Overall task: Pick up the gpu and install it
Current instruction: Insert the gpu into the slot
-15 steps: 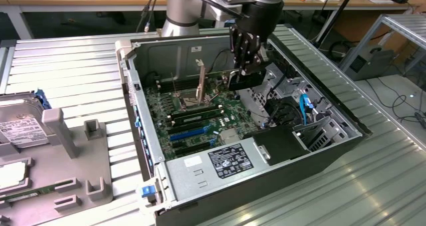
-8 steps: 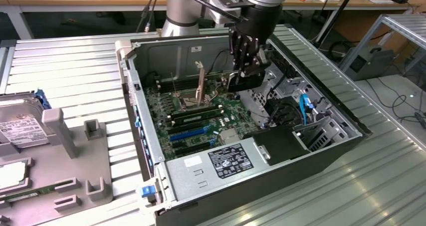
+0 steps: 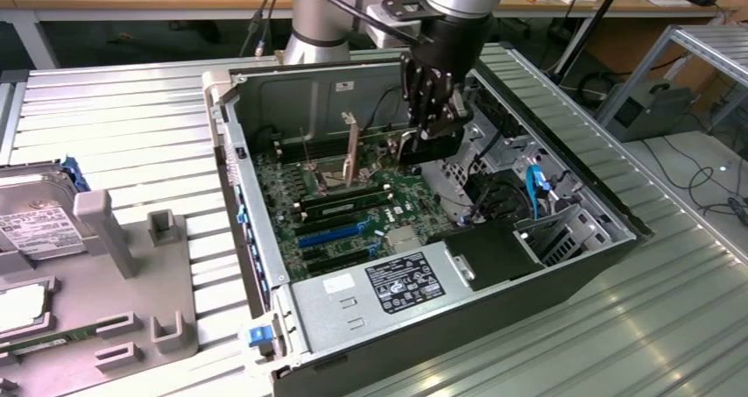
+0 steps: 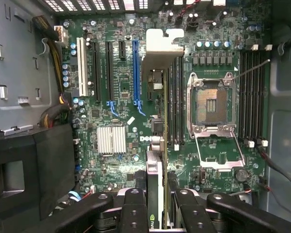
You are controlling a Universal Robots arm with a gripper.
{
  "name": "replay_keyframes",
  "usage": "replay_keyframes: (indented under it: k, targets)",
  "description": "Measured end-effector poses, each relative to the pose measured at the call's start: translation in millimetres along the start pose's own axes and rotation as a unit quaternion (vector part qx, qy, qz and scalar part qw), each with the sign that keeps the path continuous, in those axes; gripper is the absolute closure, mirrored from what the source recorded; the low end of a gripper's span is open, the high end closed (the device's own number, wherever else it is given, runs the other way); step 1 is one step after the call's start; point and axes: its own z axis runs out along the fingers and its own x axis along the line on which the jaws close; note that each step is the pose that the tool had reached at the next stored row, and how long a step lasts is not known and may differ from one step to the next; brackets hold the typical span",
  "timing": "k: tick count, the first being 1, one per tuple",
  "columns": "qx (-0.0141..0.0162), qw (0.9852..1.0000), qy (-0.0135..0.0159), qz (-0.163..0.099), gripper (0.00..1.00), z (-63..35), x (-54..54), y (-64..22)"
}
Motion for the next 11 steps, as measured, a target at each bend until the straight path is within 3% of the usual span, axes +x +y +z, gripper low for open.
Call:
replay_keyframes:
  k: [11]
  targets:
    - [0.0000,1.0000,0.0000,0.000,0.73,8.9,-0.2,0.4]
